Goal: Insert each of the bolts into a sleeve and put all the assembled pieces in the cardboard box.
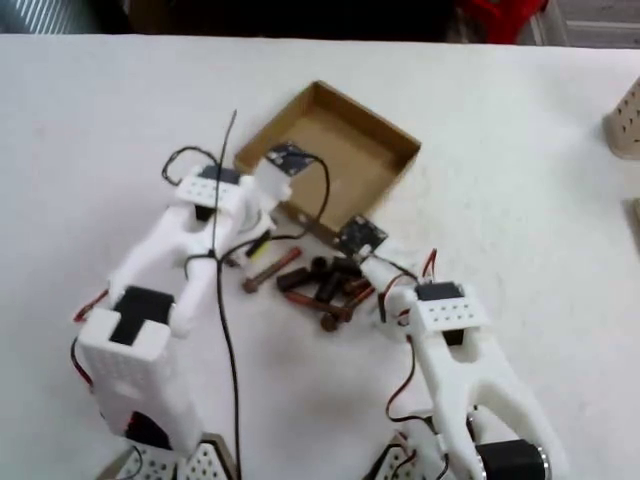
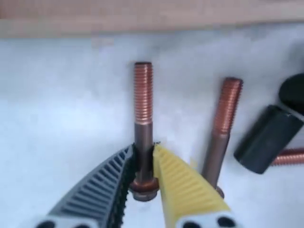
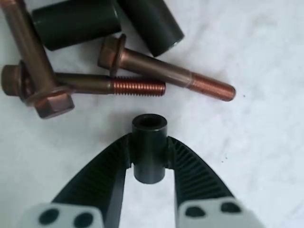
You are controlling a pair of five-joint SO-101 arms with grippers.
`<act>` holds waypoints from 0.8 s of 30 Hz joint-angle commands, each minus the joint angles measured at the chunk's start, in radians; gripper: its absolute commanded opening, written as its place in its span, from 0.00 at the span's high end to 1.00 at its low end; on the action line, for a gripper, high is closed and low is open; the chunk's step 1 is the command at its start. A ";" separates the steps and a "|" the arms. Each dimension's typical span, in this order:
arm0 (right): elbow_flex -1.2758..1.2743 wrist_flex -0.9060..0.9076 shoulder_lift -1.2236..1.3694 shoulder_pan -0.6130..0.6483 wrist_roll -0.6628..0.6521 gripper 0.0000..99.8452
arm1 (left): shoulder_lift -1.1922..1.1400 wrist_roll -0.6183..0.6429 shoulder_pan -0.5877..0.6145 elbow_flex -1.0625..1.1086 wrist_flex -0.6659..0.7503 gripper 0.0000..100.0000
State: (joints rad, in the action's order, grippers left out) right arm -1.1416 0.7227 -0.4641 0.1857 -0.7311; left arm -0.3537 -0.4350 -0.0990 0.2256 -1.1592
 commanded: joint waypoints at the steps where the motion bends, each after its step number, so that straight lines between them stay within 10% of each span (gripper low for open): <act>1: 0.026 -0.015 -0.019 0.012 -0.017 0.98 | 0.001 -0.014 0.070 -0.018 -0.100 0.98; 8: 0.026 -0.015 -0.019 0.013 -0.017 0.98 | 0.087 0.068 0.202 0.081 -0.104 0.98; 17: 0.025 -0.013 -0.019 0.013 -0.011 0.98 | 0.335 0.845 0.495 0.239 0.117 0.98; 24: 0.025 -0.013 -0.019 0.013 -0.011 0.98 | 0.515 0.844 0.478 0.446 0.339 0.97</act>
State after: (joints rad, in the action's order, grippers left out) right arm -1.1416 0.7227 -0.4641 0.1857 -0.7342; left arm 0.0529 0.4043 0.3966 0.6460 -0.8861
